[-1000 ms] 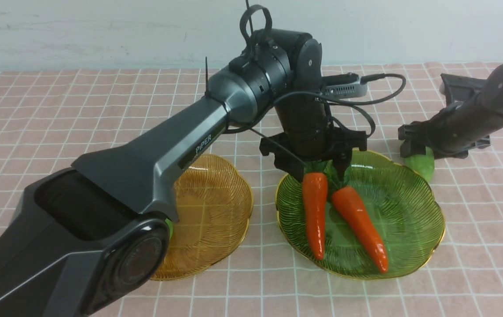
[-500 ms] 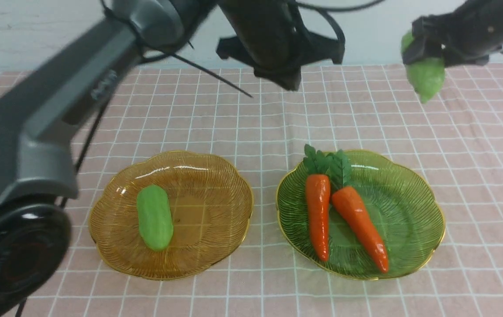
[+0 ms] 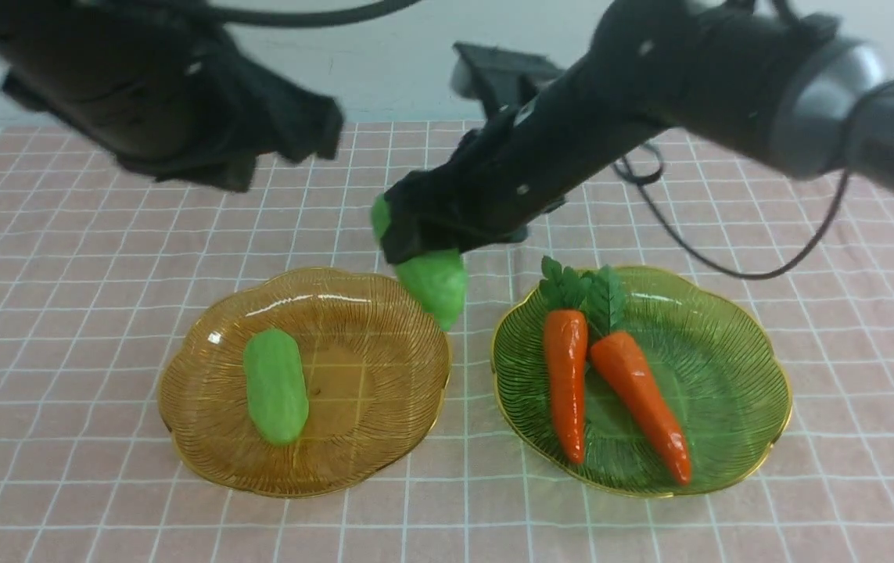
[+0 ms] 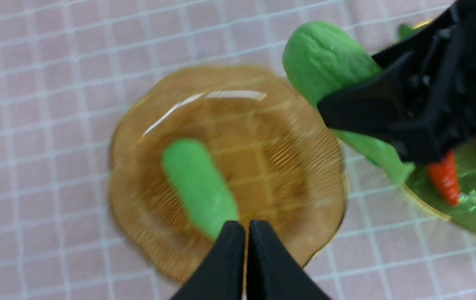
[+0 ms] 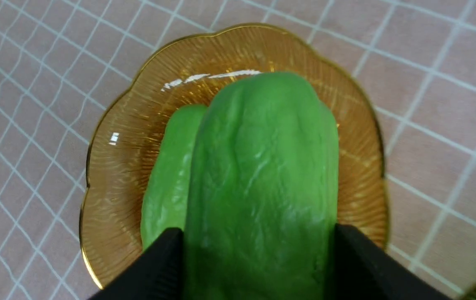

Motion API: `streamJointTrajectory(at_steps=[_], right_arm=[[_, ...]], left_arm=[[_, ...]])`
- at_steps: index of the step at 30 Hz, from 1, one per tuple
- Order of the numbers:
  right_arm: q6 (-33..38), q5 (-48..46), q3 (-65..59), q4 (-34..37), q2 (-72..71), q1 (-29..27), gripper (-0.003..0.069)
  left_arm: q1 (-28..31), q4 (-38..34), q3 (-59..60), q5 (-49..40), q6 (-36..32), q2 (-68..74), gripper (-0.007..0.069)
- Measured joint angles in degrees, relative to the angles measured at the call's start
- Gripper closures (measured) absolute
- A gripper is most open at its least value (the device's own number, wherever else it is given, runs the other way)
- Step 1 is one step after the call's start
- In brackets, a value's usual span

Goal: Put different types of vegetables on the plate.

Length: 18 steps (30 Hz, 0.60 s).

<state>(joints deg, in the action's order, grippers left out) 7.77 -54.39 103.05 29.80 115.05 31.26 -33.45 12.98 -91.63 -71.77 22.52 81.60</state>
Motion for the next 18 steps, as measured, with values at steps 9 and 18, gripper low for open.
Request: streamJointTrajectory(at_steps=[9, 18], right_arm=[[-2.5, 9.6, 0.0, 0.4, 9.3, 5.6, 0.0172], [-2.2, -8.4, 10.6, -6.7, 4.0, 0.8, 0.0300]], left_arm=[[0.0, 1.2, 20.9, -0.2, 6.9, -23.9, 0.0628], [0.0, 1.8, 32.2, -0.4, 8.4, -42.3, 0.0628]])
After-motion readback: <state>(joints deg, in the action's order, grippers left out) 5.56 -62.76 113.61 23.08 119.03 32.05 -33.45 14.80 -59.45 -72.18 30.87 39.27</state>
